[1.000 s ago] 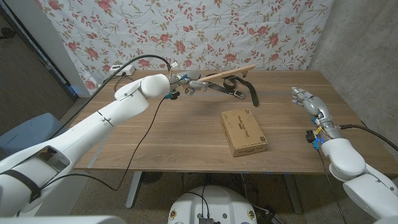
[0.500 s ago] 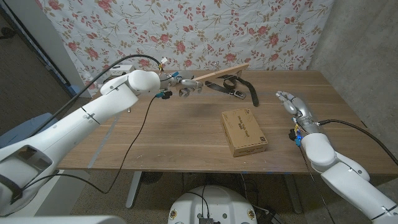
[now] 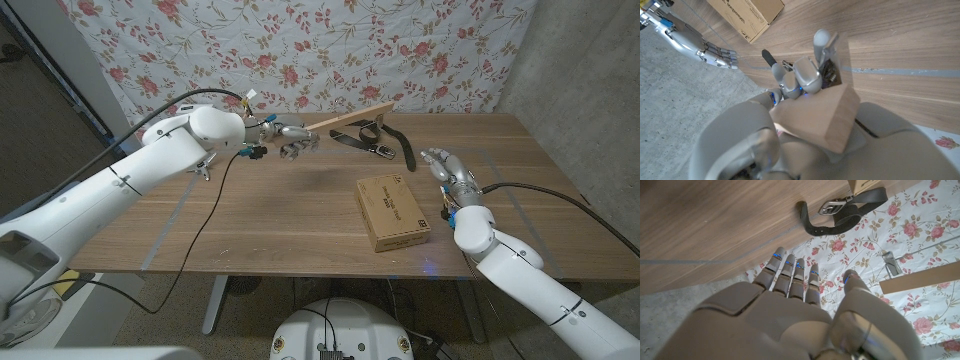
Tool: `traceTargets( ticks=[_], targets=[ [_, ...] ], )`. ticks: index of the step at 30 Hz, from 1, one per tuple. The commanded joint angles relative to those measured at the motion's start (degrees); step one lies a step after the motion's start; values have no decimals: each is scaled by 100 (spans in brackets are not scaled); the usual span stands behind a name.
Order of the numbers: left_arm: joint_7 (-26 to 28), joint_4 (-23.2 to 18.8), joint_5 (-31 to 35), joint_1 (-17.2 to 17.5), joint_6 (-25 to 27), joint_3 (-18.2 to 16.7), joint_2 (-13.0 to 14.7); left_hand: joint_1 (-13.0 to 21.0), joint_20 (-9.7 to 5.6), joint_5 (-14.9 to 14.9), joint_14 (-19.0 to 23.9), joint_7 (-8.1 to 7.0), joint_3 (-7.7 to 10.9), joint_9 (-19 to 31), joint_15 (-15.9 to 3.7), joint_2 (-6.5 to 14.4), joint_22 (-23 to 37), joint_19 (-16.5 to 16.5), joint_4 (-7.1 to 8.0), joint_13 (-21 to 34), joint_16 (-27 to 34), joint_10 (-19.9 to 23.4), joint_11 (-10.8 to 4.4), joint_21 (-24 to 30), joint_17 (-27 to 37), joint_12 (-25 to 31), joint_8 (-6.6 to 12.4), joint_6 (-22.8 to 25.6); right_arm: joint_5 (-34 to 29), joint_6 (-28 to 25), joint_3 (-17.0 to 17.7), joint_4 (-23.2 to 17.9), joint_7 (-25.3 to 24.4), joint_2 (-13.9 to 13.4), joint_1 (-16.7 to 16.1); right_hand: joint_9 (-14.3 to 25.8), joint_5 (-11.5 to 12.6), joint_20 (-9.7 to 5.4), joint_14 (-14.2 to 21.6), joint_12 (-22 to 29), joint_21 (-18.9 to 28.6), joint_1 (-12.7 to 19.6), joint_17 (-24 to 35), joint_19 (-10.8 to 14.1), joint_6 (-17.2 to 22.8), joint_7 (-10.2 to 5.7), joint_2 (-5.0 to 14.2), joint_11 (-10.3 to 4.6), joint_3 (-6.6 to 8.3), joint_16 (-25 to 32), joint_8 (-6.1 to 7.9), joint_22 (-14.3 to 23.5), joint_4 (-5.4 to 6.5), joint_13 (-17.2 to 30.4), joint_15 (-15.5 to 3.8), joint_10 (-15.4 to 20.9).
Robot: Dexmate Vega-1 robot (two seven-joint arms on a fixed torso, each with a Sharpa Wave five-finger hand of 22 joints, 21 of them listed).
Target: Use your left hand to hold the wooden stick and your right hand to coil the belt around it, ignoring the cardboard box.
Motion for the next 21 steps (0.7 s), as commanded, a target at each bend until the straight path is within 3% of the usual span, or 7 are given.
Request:
traceTargets(
  ticks=[1,13,21],
  targets=[
    [391,-242,-414,319,246,-196,346,-72,-9,-22,-1,274,71,16,1,-15,-15,-41,13,9,-36,-2,9,83,-35,24,25,238,-361,-797,-973,659,-8,212,1088,28,-26,49,-163,-64,-55,-9,44,0,-78,-3,-68,-57,-77,-50,-27,26,-2,14,9,-170],
    [691,-307,-784,626,300,-347,504,-143,-16,-80,18,261,153,1,0,-17,-92,-82,5,8,-104,1,25,215,-54,26,49,223,-545,-1031,-1512,1444,-85,438,1780,35,-32,31,-354,-109,-133,-14,81,-100,-202,-21,-95,-67,-124,-92,-61,30,-35,23,-33,-402],
    [922,-499,-1057,900,285,-575,694,-195,-24,-119,26,265,207,-26,-6,-22,-174,-108,4,8,-81,4,23,295,24,28,62,223,-716,-1263,-1752,1839,-271,629,2079,39,2,39,-264,-52,-168,172,76,-102,-236,1,-197,-67,-112,-50,-44,29,-202,36,-194,-350]
  ],
)
